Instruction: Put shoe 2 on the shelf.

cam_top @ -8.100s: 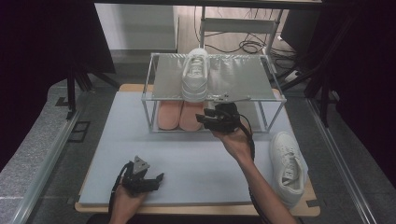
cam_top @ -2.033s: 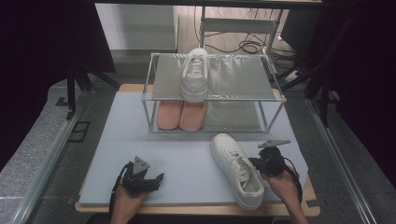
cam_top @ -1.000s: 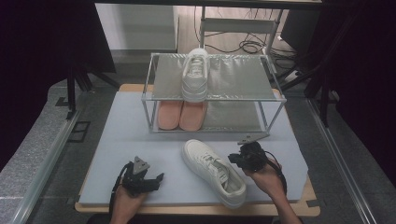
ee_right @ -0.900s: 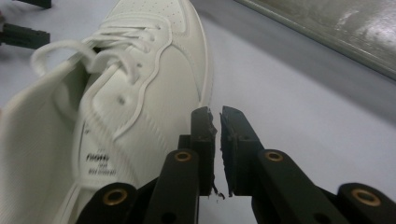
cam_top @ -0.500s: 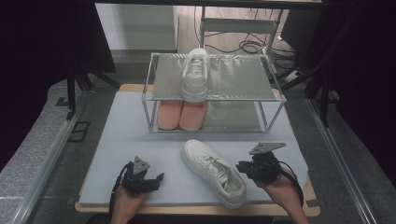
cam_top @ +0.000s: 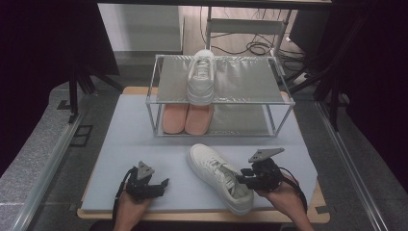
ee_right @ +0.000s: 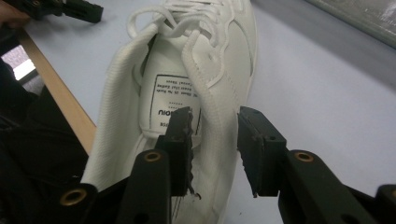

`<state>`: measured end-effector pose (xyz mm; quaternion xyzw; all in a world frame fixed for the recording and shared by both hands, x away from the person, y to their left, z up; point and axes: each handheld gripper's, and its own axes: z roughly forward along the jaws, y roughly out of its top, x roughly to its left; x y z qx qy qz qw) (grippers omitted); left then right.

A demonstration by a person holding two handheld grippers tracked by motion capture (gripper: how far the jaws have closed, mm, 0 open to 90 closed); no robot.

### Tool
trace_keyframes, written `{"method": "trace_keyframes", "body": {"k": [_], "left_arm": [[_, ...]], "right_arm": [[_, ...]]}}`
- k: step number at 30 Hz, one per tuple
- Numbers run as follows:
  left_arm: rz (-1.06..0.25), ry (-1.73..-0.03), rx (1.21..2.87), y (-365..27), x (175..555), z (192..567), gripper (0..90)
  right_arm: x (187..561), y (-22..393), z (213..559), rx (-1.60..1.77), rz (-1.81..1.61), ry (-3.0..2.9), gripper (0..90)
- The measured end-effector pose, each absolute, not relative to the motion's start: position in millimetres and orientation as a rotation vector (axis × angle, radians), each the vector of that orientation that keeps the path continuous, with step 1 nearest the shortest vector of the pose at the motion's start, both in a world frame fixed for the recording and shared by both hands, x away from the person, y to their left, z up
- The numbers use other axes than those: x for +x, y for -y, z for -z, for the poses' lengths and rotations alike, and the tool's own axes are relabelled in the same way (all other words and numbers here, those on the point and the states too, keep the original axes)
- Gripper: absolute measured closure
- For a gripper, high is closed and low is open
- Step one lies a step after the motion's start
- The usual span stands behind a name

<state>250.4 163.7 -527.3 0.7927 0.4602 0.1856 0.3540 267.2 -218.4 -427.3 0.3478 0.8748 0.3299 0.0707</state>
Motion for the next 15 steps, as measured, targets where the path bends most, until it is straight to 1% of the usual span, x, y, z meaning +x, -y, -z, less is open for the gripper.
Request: {"method": "trace_keyframes", "body": {"k": [2,7,15], "left_arm": [[-0.48,-1.19,2.05,-164,250,527,20.1],[-0.48,-1.19,2.049,-164,250,527,20.1],[-0.48,-1.19,2.049,-164,250,527,20.1]], "right_arm": [[270,215,430,1.045,-0.979,-2.641,63.3],[279,208,436,1.045,-0.932,-2.65,63.4],[284,209,436,1.14,-0.953,-2.659,75.9]]}}
